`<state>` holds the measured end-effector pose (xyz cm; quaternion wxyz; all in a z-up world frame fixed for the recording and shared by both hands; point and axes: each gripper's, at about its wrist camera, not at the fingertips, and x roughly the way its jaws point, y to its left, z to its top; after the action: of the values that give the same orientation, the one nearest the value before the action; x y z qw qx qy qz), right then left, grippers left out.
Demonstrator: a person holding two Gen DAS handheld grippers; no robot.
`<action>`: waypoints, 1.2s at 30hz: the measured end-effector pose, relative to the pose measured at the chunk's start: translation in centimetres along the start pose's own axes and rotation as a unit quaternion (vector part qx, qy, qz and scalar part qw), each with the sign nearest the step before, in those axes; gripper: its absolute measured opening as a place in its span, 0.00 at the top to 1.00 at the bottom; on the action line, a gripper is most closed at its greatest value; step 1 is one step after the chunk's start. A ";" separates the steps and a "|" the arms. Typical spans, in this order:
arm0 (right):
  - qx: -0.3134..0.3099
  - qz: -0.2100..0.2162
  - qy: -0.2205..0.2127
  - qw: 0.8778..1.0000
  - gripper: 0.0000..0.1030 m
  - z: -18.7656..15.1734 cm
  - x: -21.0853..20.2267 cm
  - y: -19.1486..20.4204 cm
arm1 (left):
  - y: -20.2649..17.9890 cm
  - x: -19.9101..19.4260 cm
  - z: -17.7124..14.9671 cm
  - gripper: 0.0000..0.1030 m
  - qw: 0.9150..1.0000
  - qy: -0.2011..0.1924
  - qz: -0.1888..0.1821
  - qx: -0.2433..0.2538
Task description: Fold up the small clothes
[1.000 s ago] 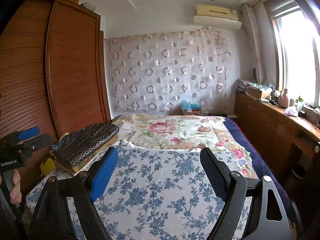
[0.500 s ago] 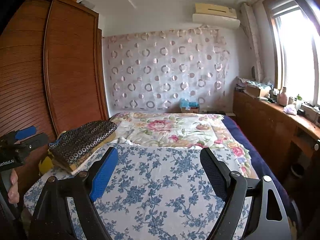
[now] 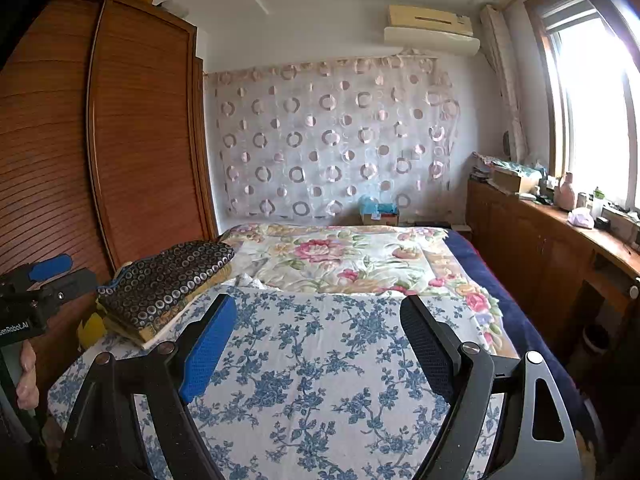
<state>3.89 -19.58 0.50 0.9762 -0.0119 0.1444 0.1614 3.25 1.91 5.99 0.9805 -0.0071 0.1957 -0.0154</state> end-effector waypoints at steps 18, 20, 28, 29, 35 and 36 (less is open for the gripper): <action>0.001 0.001 0.001 1.000 0.17 0.1 -0.2 -0.1 | 0.1 0.0 0.0 0.13 1.000 0.001 0.000 0.000; 0.001 0.001 0.001 1.000 0.17 0.0 -0.2 -0.1 | 0.0 0.0 0.0 0.13 1.000 0.000 0.000 0.001; 0.004 0.000 0.002 1.000 0.17 0.3 -0.3 0.0 | 0.1 0.1 0.0 0.13 1.000 0.000 0.001 0.000; 0.004 0.000 0.002 1.000 0.17 0.4 -0.4 0.0 | 0.1 0.1 -0.1 0.13 1.000 0.000 0.001 0.001; 0.004 0.000 0.002 1.000 0.17 0.4 -0.4 0.1 | 0.1 0.1 0.0 0.13 1.000 0.001 0.001 0.001; 0.004 0.000 0.002 1.000 0.17 0.4 -0.3 0.1 | 0.1 0.1 -0.1 0.13 1.000 0.001 0.002 0.001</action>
<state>3.65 -19.56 0.93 0.9758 -0.0080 0.1472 0.1612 3.32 1.98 5.91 0.9803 -0.0056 0.1967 -0.0141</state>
